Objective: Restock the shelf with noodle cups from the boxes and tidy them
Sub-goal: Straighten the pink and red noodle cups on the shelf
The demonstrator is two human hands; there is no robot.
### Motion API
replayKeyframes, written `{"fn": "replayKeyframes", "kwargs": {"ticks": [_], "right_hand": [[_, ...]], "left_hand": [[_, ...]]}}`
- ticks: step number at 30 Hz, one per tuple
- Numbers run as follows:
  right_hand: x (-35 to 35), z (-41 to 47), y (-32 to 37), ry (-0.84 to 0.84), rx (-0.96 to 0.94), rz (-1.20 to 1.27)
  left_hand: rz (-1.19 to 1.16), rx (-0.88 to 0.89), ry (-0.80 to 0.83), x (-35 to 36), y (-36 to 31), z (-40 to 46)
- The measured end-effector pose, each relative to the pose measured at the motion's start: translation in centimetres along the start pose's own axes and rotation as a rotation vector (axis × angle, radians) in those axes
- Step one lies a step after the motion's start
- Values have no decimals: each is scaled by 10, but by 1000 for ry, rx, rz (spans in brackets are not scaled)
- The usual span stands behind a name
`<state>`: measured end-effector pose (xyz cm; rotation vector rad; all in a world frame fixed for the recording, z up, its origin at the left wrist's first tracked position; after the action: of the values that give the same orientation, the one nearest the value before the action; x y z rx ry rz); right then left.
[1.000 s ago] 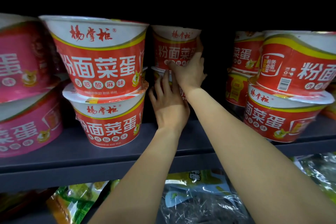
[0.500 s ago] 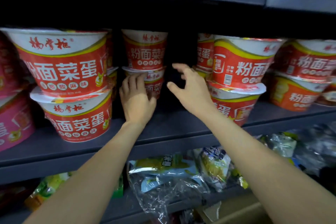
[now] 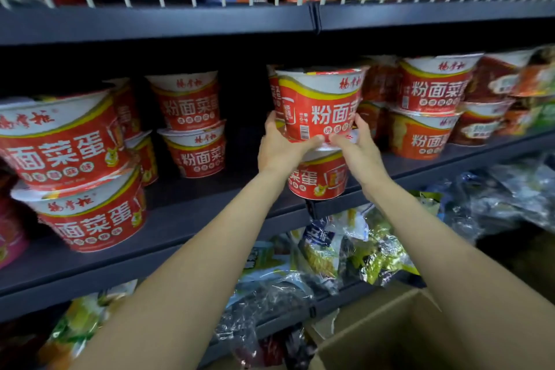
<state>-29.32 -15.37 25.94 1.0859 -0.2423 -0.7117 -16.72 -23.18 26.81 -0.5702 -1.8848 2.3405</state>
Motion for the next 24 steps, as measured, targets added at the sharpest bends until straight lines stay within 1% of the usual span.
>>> {"fn": "replayKeyframes", "kwargs": {"ticks": [2,6,9,11,12,14,17,20,24], "right_hand": [[5,-6,-1,49,-17,23],[36,-5,0,226,47,134],[75,-5,12,343,69,196],[99,-5,13,372,85,253],[112,-5,12,372,99,277],[129,-5,10,317,108,246],[139,-7,11,135,34,57],[146,-9,12,94,7,18],[150,-6,9,168,6,-55]], "left_hand": [[-2,6,-18,-13,6,-9],[-1,64,-8,-58,16,-37],[97,65,-105,-99,31,-44],[180,51,-185,-119,39,-47],[238,53,-228,-129,44,-51],[424,140,-327,-145,51,-60],[677,335,-425,-161,60,-68],[734,420,-456,-171,61,-66],[779,494,-506,-178,55,-65]]}}
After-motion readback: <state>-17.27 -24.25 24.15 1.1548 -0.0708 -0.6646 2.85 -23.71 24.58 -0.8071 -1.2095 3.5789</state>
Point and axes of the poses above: each hand's wrist, its own z-axis towards the middle knuckle, its own x-axis out of the palm, y = z × x, the point moved 4 cm from there along z, towards the middle knuckle, and after that the axes turned 8 degrees about -x, right-handed, at the moved point
